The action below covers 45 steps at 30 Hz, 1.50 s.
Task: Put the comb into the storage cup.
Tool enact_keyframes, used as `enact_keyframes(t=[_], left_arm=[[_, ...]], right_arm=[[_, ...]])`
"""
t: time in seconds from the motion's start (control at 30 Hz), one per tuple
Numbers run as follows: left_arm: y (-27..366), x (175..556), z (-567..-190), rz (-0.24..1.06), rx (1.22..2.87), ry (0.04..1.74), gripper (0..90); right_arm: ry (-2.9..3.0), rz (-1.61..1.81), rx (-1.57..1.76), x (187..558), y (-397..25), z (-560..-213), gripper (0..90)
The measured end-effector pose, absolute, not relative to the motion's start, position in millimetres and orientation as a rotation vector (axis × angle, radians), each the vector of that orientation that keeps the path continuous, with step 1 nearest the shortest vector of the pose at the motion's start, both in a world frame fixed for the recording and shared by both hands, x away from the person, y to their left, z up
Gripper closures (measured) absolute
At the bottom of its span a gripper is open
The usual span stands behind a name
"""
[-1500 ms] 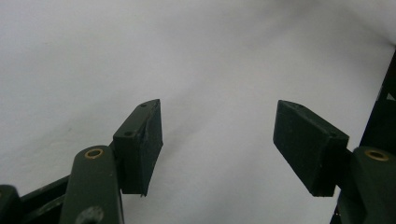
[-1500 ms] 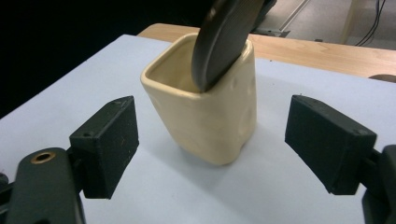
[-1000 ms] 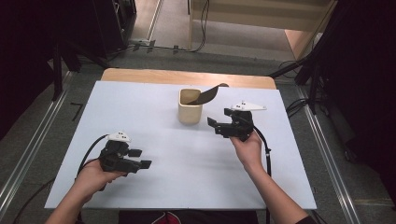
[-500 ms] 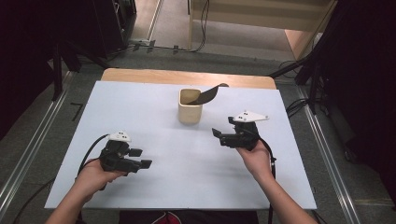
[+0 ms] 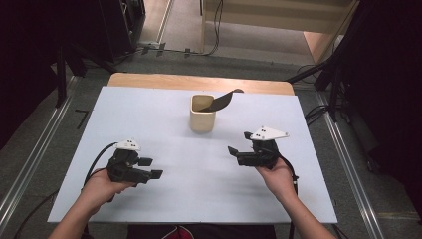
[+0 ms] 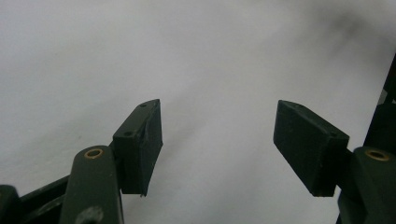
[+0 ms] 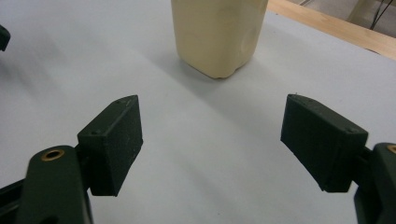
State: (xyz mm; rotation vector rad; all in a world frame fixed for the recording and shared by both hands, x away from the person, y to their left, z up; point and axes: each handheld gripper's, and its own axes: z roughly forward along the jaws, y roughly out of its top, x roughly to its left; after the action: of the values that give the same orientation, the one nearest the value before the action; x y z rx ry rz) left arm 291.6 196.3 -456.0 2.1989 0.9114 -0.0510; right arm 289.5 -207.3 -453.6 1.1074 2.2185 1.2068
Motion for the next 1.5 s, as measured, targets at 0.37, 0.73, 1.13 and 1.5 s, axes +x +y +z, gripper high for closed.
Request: enact_keyframes(t=[0.37,0.73,1.13,1.5], left_arm=[[195,292,-456,-0.051,2.200,0.904,33.8],[194,291,-456,-0.051,2.207,0.899,33.8],[201,285,-458,-0.046,2.196,0.907,33.8],[204,284,-458,-0.036,2.195,0.906,33.7]], right_arm=[[2.261,1.165,1.108,277,-219,-460,19.0],[2.296,1.155,1.106,266,-230,-466,18.9],[2.305,1.147,1.145,256,-249,-472,19.0],[2.276,1.139,1.164,245,-263,-474,18.9]])
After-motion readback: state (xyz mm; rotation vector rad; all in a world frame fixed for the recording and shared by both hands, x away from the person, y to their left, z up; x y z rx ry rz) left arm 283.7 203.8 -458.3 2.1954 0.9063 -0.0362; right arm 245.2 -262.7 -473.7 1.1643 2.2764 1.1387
